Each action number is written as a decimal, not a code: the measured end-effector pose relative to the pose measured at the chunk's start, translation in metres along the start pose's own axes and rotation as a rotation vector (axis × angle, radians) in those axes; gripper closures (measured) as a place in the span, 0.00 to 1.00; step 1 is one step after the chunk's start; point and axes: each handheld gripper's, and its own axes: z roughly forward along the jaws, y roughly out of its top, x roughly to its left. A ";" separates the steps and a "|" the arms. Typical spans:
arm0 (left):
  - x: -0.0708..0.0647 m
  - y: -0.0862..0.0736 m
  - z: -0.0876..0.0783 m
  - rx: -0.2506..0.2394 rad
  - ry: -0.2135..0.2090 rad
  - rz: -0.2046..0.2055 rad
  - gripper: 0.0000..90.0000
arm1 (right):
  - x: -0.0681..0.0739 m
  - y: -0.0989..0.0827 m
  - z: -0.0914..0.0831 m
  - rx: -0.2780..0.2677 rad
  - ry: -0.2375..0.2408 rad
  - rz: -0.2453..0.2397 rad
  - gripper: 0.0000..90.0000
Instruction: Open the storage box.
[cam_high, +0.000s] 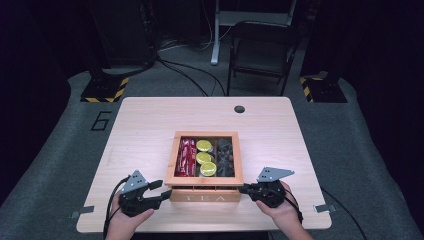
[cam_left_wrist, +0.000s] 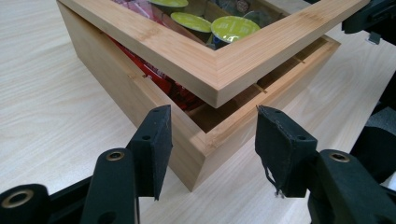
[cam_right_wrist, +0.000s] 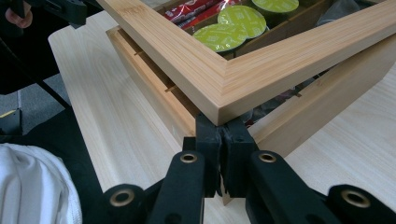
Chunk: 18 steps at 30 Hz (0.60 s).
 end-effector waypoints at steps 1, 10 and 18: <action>0.000 0.001 0.002 0.002 -0.005 -0.004 0.53 | 0.000 0.000 0.000 -0.003 -0.006 0.002 0.96; -0.002 0.017 0.010 0.012 0.030 0.040 0.53 | 0.000 0.002 -0.001 -0.008 -0.002 0.006 0.96; -0.001 0.022 0.009 0.013 0.029 0.037 0.53 | 0.000 0.006 -0.001 -0.022 -0.006 0.008 0.94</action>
